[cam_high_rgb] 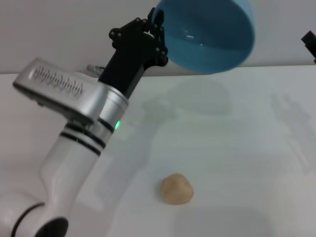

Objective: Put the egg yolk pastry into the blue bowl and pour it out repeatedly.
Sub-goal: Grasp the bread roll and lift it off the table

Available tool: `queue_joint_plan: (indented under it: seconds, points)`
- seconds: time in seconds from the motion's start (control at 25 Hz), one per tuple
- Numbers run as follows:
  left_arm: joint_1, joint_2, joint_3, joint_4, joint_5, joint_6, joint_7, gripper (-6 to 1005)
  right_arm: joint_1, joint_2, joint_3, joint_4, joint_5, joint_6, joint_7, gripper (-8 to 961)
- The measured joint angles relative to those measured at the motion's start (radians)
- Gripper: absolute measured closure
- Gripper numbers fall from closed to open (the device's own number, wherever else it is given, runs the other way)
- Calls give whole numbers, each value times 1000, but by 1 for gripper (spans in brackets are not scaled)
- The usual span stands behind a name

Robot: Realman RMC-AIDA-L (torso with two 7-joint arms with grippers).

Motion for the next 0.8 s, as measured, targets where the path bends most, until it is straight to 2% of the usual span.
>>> queue_joint_plan:
  seconds: [0.08,0.32,0.36,0.4,0.48,0.52,0.56,0.6,0.64,0.8]
  points:
    - [-11,4,-53,6,10,-78,3,996,11,-5,-8,6,-1,-1,1,553]
    - [-44,13,-322,69,61,-490,35,995,35,-24,-44,16,-7,4,2,553]
    - [-50,14,-359,75,70,-546,38,995,40,-29,-54,16,-8,7,2,553]
    - [-63,16,-432,87,92,-651,43,995,47,-35,-66,18,-8,11,3,553]
    - [-72,17,-493,96,116,-736,46,994,74,-57,-109,20,-9,37,3,553]
    - [-79,18,-547,106,140,-812,46,994,74,-57,-109,20,-9,37,3,553]
    - [-85,18,-595,115,167,-888,46,994,89,-67,-131,21,-10,55,3,553]
    - [-90,19,-642,125,191,-955,47,994,118,-87,-172,20,-10,97,3,553]
    - [-96,19,-687,137,215,-1020,47,993,118,-87,-172,20,-10,97,3,553]
    - [-109,19,-844,189,300,-1264,47,993,203,-148,-308,-9,7,246,3,554]
